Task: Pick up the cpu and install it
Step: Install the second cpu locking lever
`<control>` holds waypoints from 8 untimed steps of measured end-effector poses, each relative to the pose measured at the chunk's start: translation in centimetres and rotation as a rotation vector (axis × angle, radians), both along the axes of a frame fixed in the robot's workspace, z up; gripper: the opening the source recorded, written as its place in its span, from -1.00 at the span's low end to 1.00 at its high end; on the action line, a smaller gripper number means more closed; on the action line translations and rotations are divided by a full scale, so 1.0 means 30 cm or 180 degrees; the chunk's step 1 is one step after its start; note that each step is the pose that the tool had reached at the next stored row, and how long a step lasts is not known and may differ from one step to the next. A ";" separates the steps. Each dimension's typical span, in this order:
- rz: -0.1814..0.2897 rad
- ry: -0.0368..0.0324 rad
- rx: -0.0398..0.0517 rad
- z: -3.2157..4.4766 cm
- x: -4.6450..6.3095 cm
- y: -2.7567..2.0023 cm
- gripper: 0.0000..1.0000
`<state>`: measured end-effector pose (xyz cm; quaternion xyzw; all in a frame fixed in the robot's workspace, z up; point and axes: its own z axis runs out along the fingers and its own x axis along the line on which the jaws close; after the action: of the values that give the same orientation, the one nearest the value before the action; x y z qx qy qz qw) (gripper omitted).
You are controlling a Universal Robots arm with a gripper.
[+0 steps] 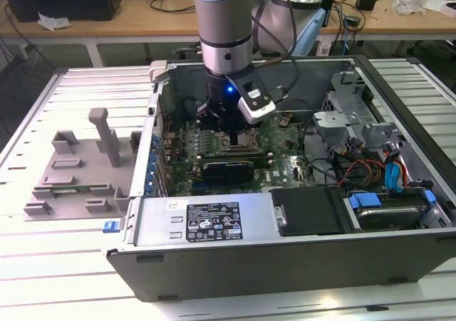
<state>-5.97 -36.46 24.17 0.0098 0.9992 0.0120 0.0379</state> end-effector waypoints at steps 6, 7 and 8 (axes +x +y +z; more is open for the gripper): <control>0.0000 0.0175 -0.0008 -0.005 0.001 0.000 -0.79; 0.0001 0.0173 -0.0006 -0.008 0.001 0.000 -0.79; 0.0003 0.0173 -0.0004 -0.012 0.000 0.000 -0.79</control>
<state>-5.98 -36.46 23.81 0.0097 0.9998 0.0111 0.0107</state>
